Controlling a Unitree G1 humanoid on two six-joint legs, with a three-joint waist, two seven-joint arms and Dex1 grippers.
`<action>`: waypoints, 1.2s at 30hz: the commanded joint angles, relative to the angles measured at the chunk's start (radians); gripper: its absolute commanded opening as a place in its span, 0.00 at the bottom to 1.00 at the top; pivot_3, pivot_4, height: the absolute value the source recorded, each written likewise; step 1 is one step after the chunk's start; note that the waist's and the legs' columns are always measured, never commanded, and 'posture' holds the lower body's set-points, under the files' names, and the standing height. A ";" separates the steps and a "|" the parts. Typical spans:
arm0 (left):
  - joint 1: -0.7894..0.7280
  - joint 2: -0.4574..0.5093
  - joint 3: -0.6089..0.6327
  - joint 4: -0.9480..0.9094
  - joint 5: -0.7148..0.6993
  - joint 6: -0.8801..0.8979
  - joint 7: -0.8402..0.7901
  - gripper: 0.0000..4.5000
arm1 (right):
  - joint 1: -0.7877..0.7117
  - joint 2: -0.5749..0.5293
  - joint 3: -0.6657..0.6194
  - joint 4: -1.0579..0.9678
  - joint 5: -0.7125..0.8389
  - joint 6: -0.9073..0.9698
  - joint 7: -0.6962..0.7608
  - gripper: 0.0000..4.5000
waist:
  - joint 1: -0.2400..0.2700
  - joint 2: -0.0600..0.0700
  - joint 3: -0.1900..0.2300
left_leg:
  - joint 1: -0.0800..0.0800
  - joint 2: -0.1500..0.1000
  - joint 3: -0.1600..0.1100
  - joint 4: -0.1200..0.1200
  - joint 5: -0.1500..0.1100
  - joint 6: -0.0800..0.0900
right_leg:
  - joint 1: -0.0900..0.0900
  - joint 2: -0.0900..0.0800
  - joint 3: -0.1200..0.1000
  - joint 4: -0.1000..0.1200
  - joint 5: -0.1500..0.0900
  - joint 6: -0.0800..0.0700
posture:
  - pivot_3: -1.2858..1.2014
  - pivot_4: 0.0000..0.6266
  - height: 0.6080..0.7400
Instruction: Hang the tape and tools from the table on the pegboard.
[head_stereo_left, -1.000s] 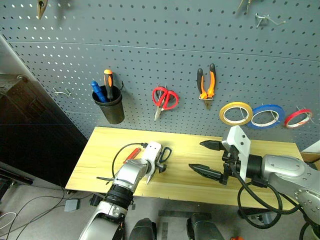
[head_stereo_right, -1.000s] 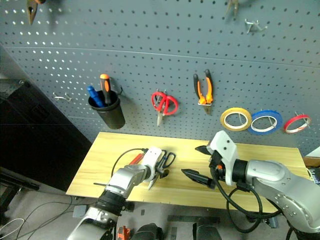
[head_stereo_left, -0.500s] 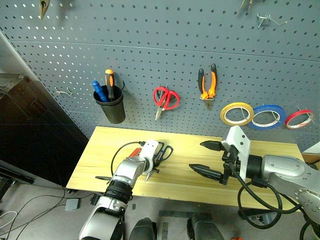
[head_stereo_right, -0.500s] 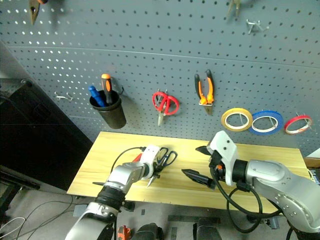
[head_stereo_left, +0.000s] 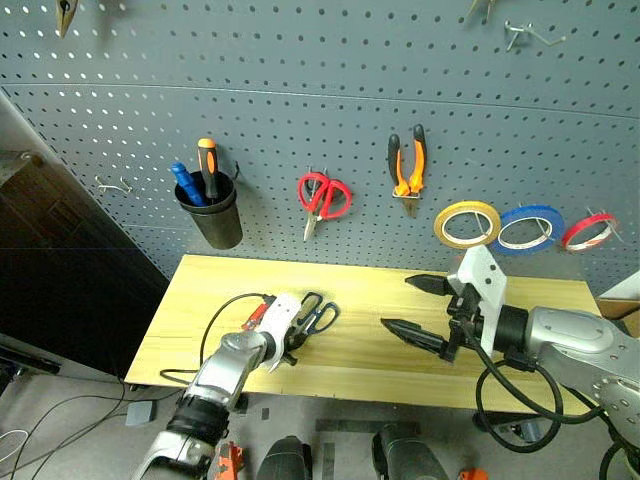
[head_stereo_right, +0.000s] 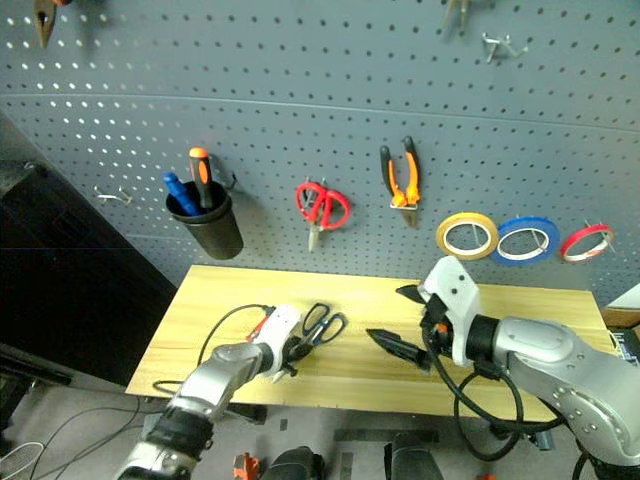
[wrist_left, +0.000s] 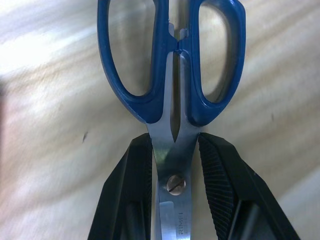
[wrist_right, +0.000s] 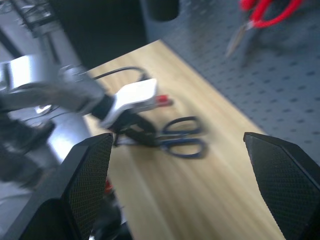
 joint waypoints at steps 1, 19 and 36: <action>0.041 0.026 0.025 -0.131 -0.011 -0.103 -0.019 0.24 | -0.011 -0.009 -0.023 -0.041 -0.008 -0.029 -0.011 1.00 | 0.002 0.000 0.000 | 0.000 0.000 0.000 0.000 0.000 0.000 | 0.000 0.000 0.000 0.000 0.000 0.000 | 0.47 0.31 1.00; 0.229 0.107 0.216 -0.383 -0.029 -0.826 -0.014 0.24 | -0.065 -0.056 -0.047 -0.087 -0.028 -0.049 -0.027 1.00 | 0.000 0.003 0.003 | -0.002 0.001 -0.001 -0.003 0.000 0.000 | 0.000 -0.001 -0.002 -0.007 0.001 -0.001 | 0.48 0.29 1.00; 0.022 0.012 0.165 -0.398 -0.025 -0.678 0.048 0.24 | -0.135 -0.067 -0.067 -0.020 -0.051 -0.085 -0.003 1.00 | 0.022 0.003 0.003 | -0.009 0.000 -0.009 0.000 0.000 0.000 | 0.000 -0.001 -0.016 -0.008 0.001 -0.002 | 0.48 0.28 1.00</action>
